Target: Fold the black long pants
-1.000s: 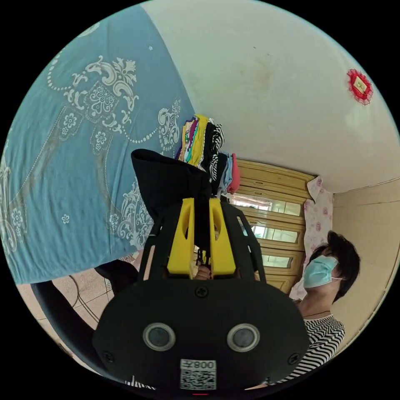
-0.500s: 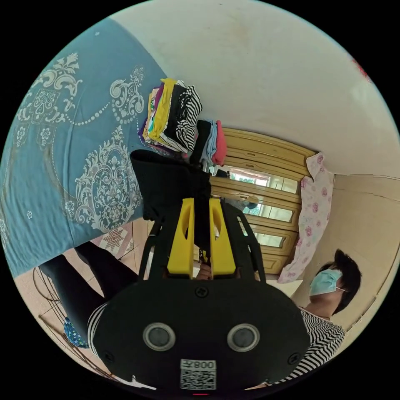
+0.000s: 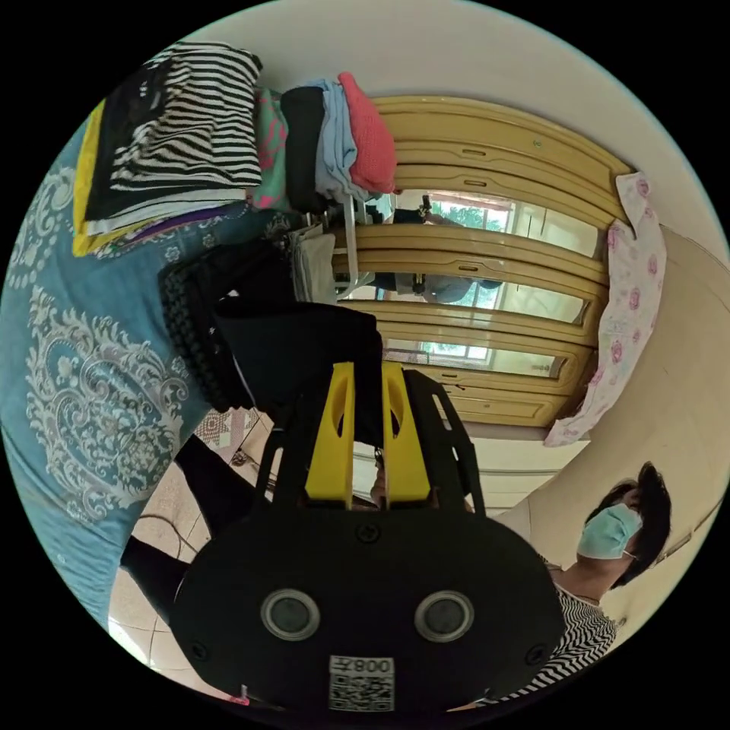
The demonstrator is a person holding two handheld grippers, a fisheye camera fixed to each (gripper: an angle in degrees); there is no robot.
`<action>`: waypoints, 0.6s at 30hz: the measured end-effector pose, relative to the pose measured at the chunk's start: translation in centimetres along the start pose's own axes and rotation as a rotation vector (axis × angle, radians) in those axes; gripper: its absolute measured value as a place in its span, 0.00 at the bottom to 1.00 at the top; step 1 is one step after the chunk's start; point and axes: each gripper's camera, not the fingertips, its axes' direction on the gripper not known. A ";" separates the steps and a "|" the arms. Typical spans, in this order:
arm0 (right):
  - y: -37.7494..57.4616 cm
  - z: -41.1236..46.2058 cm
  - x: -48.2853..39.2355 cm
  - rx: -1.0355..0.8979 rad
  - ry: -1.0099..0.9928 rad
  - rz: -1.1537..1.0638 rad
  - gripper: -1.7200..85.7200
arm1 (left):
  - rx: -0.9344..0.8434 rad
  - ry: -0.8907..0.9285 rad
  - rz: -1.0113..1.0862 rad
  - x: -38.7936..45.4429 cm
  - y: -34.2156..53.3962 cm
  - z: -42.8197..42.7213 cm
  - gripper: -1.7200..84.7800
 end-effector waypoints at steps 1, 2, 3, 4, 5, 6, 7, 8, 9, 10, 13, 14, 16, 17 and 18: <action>-3.4 -2.2 -1.2 0.022 -0.001 -0.030 0.03 | -0.008 0.001 0.013 0.7 -1.7 1.7 0.09; -6.8 -4.4 -2.6 0.044 0.006 -0.058 0.03 | -0.020 0.009 0.039 2.0 -5.2 5.0 0.09; -8.6 -5.5 -3.4 0.056 0.012 -0.075 0.03 | -0.025 0.018 0.064 3.4 -8.6 8.3 0.09; -12.3 -7.7 -5.3 0.076 0.025 -0.111 0.04 | -0.023 0.023 0.075 4.2 -10.3 10.0 0.09; -15.7 -9.7 -7.5 0.092 0.048 -0.152 0.04 | -0.017 0.040 0.091 5.6 -13.4 13.1 0.09; -17.4 -10.6 -8.6 0.099 0.063 -0.175 0.04 | -0.014 0.061 0.107 6.9 -16.5 16.1 0.09; -20.5 -12.4 -10.7 0.107 0.095 -0.220 0.04 | -0.014 0.067 0.117 7.5 -18.0 17.6 0.09; -23.5 -13.9 -12.4 0.113 0.126 -0.254 0.04 | -0.015 0.063 0.149 8.6 -20.9 20.4 0.09; -24.9 -14.6 -13.0 0.116 0.140 -0.266 0.04 | -0.017 0.028 0.191 9.5 -23.5 23.0 0.09; -27.4 -15.7 -13.8 0.118 0.169 -0.278 0.04 | -0.016 0.003 0.209 9.8 -24.7 24.2 0.09; -33.1 -17.6 -12.7 0.119 0.280 -0.239 0.04 | -0.016 -0.064 0.213 8.6 -30.0 30.0 0.09; -35.1 -17.9 -11.0 0.110 0.324 -0.190 0.04 | -0.021 -0.098 0.182 7.2 -31.8 32.2 0.09; -37.5 -18.1 -7.7 0.082 0.366 -0.078 0.05 | -0.053 -0.166 0.090 4.2 -34.1 35.3 0.09; -38.7 -18.0 -5.4 0.052 0.386 -0.007 0.05 | -0.083 -0.241 0.038 2.2 -35.4 37.2 0.09; -39.1 -17.9 -4.3 0.041 0.397 0.034 0.05 | -0.124 -0.324 -0.022 0.5 -36.2 38.9 0.09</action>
